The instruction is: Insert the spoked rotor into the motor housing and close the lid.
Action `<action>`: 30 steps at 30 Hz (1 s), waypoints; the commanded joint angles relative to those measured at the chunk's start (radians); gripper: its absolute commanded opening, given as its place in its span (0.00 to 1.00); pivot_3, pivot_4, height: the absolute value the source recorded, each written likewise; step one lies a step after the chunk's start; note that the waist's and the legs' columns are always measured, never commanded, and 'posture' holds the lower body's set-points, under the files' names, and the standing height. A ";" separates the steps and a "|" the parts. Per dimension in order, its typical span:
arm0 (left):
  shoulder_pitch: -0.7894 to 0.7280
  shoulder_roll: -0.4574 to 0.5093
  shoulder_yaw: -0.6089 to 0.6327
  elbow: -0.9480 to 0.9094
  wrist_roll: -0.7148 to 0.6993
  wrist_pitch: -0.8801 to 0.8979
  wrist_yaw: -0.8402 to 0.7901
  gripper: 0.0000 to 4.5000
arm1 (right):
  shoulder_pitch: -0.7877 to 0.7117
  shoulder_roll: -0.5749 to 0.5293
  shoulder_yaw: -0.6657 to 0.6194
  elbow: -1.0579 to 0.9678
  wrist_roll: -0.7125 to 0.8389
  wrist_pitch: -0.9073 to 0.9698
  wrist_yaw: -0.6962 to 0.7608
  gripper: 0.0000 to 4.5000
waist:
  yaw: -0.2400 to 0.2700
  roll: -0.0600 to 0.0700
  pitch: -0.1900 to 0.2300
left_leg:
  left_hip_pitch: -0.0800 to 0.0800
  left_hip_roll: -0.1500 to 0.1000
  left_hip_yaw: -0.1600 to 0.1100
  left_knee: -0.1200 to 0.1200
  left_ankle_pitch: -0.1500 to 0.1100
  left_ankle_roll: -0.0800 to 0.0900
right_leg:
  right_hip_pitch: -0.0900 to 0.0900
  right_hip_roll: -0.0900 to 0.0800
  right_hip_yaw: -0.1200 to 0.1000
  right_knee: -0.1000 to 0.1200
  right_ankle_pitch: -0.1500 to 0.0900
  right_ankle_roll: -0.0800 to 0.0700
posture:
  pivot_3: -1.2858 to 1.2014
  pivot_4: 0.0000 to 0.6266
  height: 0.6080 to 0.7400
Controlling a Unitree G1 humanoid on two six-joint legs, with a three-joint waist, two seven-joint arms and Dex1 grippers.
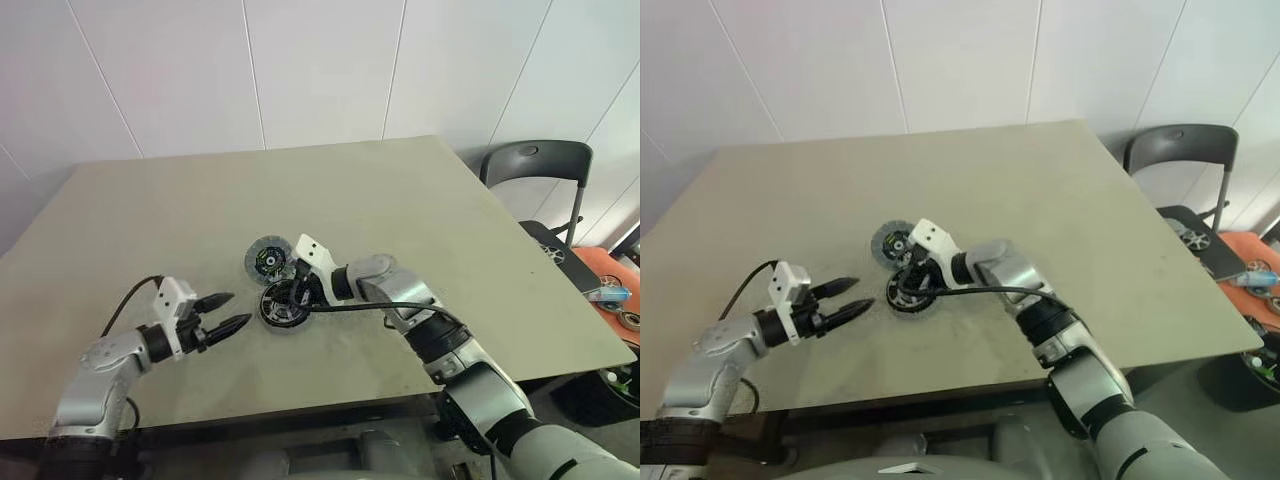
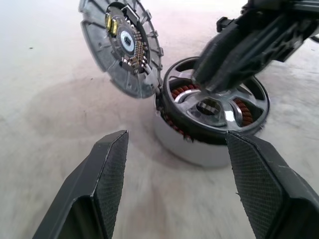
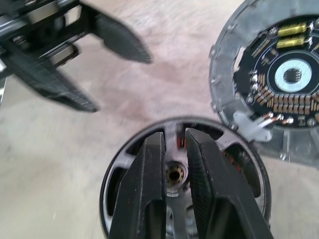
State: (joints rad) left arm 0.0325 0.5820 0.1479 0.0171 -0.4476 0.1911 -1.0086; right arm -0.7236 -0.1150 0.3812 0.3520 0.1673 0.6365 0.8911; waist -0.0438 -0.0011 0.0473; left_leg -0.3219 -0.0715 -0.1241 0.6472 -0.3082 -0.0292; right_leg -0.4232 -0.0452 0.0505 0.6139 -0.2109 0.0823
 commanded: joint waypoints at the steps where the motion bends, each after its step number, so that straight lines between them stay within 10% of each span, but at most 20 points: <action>1: -0.008 0.013 0.043 0.056 -0.011 -0.071 -0.047 0.73 | -0.035 0.047 -0.103 0.029 0.054 0.001 -0.050 0.16 | 0.000 0.000 0.000 | 0.000 0.000 0.000 0.000 0.000 0.000 | 0.000 0.000 0.000 0.000 0.000 0.000 | 0.52 0.00 1.00; 30: -0.090 -0.040 0.026 0.387 0.060 -0.314 -0.153 0.73 | 0.007 0.006 -0.057 -0.003 0.054 0.047 0.041 0.16 | 0.001 0.000 0.000 | -0.002 -0.001 0.000 -0.001 0.000 0.000 | -0.003 -0.001 0.000 0.000 0.004 -0.002 | 0.52 0.00 1.00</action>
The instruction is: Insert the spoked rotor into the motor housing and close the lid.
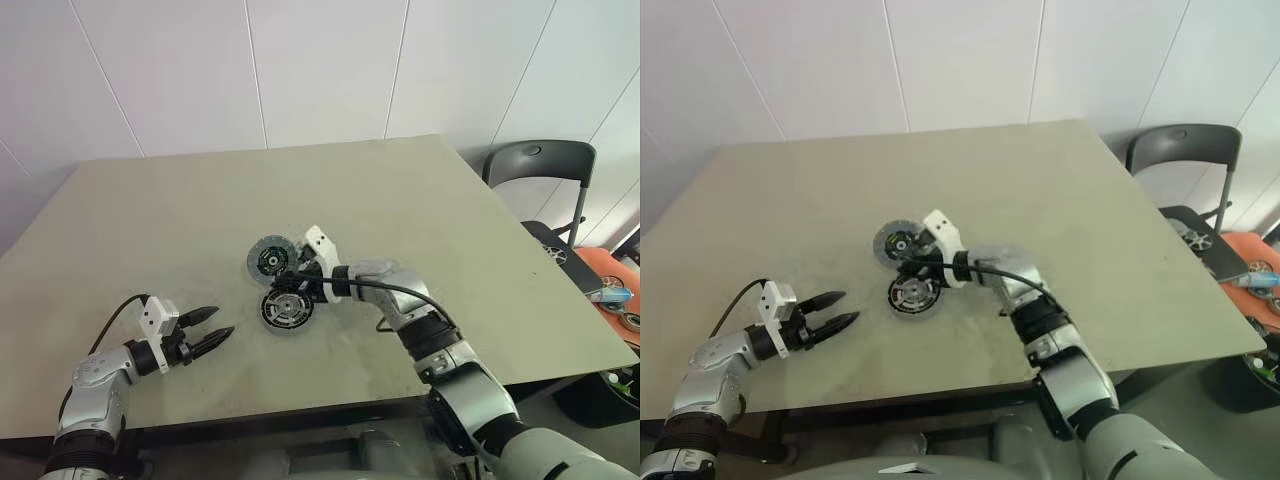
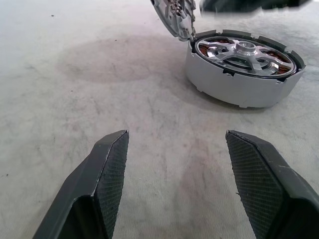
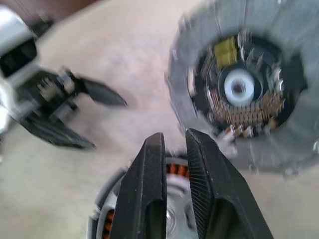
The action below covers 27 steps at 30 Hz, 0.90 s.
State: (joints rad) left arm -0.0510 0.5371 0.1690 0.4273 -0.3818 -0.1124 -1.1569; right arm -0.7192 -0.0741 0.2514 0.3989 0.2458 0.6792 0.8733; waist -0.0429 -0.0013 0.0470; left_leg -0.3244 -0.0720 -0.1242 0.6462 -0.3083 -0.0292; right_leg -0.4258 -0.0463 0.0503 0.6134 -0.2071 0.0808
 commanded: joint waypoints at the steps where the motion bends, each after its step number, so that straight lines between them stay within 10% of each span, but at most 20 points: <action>1: -0.004 0.005 0.005 -0.034 -0.008 -0.005 -0.003 0.73 | 0.014 -0.061 0.130 -0.029 -0.080 -0.013 0.056 0.16 | 0.000 0.000 0.000 | 0.000 0.000 0.000 0.000 0.000 0.000 | 0.000 0.000 0.000 0.000 0.000 0.000 | 0.52 0.00 1.00; 27: 0.075 0.018 -0.004 -0.530 -0.068 0.353 0.170 0.73 | -0.031 -0.155 0.132 -0.166 -0.037 -0.016 0.204 0.16 | 0.000 -0.001 -0.002 | 0.001 0.000 0.000 0.001 0.000 0.000 | 0.002 0.000 0.000 0.000 -0.003 0.004 | 0.52 0.00 1.00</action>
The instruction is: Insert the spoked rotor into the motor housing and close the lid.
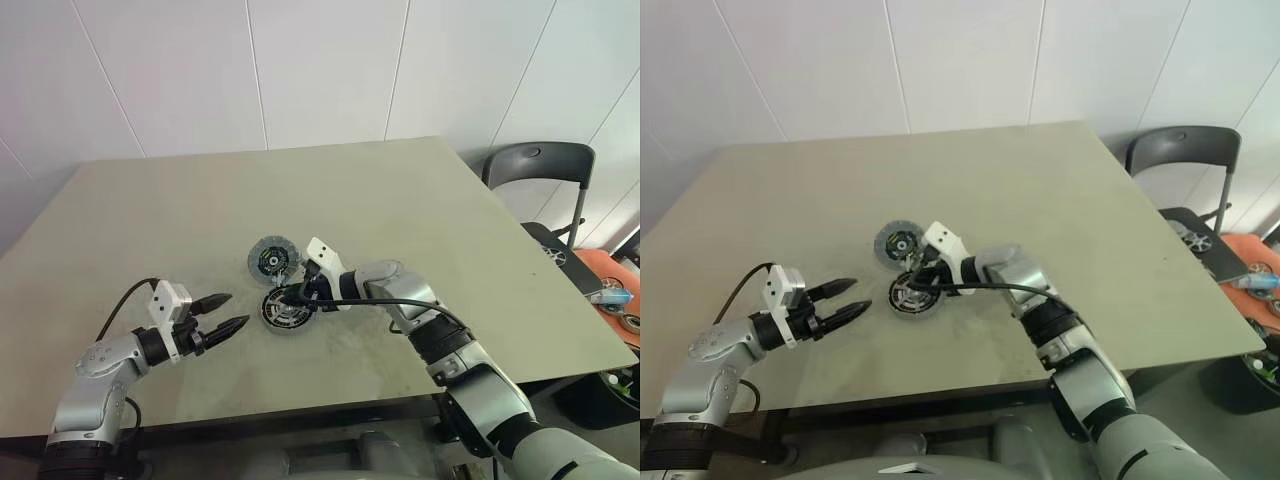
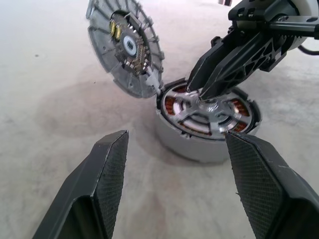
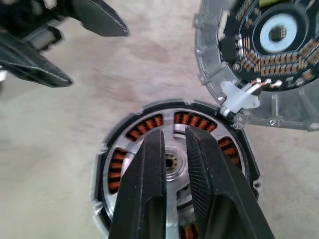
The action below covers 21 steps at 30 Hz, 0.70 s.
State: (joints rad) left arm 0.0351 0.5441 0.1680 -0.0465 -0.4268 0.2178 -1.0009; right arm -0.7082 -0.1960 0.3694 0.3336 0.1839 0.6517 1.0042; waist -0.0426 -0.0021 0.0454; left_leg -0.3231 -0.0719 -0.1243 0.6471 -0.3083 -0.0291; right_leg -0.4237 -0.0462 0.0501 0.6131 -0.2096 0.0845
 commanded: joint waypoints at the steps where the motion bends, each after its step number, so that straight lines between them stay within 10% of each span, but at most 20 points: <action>1: -0.012 0.009 -0.004 -0.066 -0.024 0.031 0.019 0.73 | -0.043 -0.052 0.031 -0.124 0.019 0.015 0.095 0.16 | 0.000 0.000 0.000 | 0.000 0.000 0.000 0.000 0.000 0.000 | 0.000 0.000 0.000 0.000 0.000 0.000 | 0.52 0.00 1.00; 13: -0.002 -0.003 -0.010 -0.072 -0.018 0.031 0.040 0.73 | -0.162 -0.179 0.209 -0.182 -0.150 -0.107 0.201 0.98 | 0.001 0.000 0.001 | 0.000 0.000 0.000 0.000 0.000 0.000 | 0.000 0.000 0.000 -0.001 0.000 0.000 | 0.52 0.00 1.00; 21: 0.012 -0.011 -0.013 -0.087 -0.018 0.030 0.059 0.73 | -0.153 -0.181 0.296 -0.125 -0.246 -0.178 0.228 0.99 | 0.002 0.000 0.001 | -0.001 0.000 0.000 0.000 0.000 0.000 | -0.001 0.000 0.000 -0.001 0.000 0.000 | 0.52 0.00 1.00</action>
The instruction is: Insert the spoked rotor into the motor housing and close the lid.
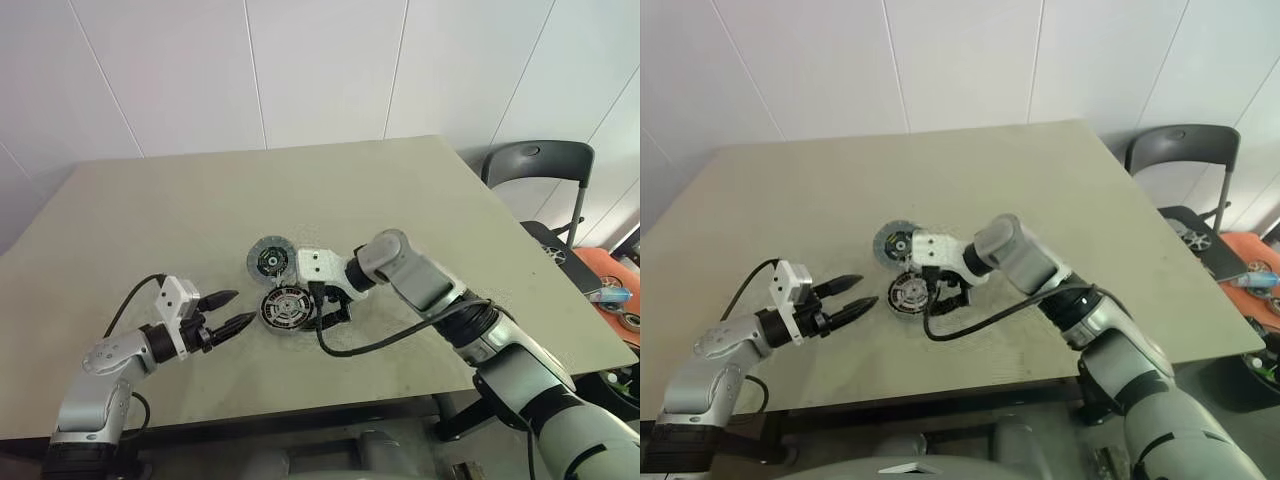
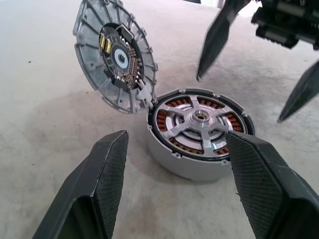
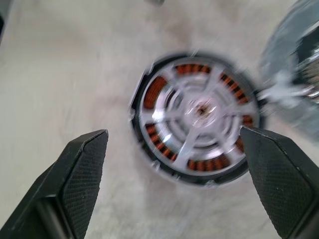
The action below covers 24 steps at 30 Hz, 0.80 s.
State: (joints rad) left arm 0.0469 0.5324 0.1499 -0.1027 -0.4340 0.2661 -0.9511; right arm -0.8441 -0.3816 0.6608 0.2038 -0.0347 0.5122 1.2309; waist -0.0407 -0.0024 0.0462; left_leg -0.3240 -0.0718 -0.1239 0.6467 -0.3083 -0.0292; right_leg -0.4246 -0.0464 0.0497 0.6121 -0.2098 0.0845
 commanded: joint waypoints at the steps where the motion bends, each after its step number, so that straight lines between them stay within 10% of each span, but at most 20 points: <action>1: 0.002 0.000 0.006 -0.034 -0.011 -0.018 0.011 0.73 | -0.016 0.005 0.013 0.017 -0.041 -0.050 -0.003 0.99 | 0.000 0.000 0.000 | 0.000 0.000 0.000 0.000 0.000 0.000 | 0.000 0.000 0.000 0.000 0.000 0.000 | 0.52 0.00 1.00; 8: 0.013 0.002 0.004 -0.052 -0.014 -0.009 0.021 0.73 | 0.000 0.006 0.045 0.072 -0.120 -0.110 -0.019 0.95 | 0.000 0.000 0.000 | 0.000 0.000 0.000 0.000 0.000 0.000 | 0.000 0.000 0.000 0.000 0.000 0.000 | 0.52 0.00 1.00; 24: 0.002 0.027 0.016 -0.047 -0.036 0.007 0.011 0.73 | 0.013 0.043 0.008 0.093 -0.155 -0.158 -0.025 0.06 | -0.001 -0.001 0.000 | 0.002 0.000 0.000 0.000 0.000 0.000 | 0.002 0.000 0.000 0.001 0.000 0.000 | 0.52 0.00 1.00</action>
State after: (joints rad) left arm 0.0638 0.5466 0.1489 -0.1271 -0.4517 0.2790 -0.9352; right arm -0.8314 -0.3402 0.6802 0.2800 -0.1788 0.3534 1.2202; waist -0.0416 -0.0029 0.0459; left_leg -0.3216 -0.0717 -0.1240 0.6470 -0.3082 -0.0293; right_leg -0.4225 -0.0459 0.0497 0.6131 -0.2099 0.0844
